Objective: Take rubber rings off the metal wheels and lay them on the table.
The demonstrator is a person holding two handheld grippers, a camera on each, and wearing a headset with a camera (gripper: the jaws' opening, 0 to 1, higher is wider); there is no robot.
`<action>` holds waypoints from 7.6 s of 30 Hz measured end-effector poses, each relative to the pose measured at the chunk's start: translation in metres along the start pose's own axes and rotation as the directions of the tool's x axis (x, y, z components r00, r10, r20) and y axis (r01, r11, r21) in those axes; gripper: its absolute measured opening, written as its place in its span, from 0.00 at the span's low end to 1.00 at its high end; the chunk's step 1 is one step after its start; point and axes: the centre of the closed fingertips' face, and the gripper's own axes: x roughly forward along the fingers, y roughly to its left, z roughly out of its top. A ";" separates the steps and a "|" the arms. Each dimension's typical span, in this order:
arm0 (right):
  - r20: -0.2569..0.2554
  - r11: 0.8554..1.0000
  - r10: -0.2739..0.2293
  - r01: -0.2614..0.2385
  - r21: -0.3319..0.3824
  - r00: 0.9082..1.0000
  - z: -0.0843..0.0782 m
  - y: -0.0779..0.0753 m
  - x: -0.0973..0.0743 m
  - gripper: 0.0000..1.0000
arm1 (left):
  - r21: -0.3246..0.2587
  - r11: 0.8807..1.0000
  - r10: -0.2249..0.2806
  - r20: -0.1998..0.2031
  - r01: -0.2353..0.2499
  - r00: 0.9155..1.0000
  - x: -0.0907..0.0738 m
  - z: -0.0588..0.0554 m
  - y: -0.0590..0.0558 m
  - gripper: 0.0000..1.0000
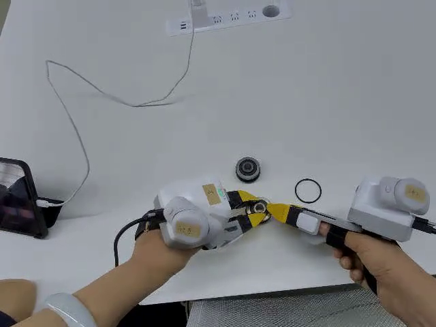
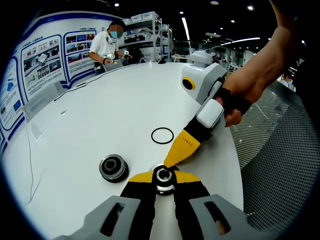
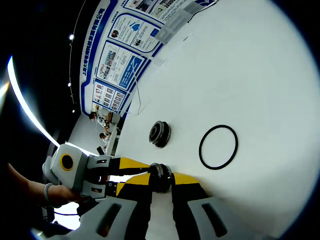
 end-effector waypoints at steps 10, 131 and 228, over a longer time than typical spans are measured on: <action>-0.019 1.000 0.023 -0.022 0.014 1.000 -0.002 0.004 0.001 0.16 | -0.007 1.000 0.002 0.004 -0.002 1.000 0.000 0.000 0.000 0.13; -0.035 0.993 -0.008 0.004 -0.121 0.999 0.001 0.009 -0.004 0.01 | -0.021 1.000 0.006 0.012 -0.006 1.000 -0.001 0.000 0.000 0.13; 0.031 0.992 0.099 -0.096 -0.084 0.995 0.021 0.050 -0.014 0.02 | -0.082 0.992 0.102 0.043 -0.099 0.994 -0.038 -0.016 0.016 0.45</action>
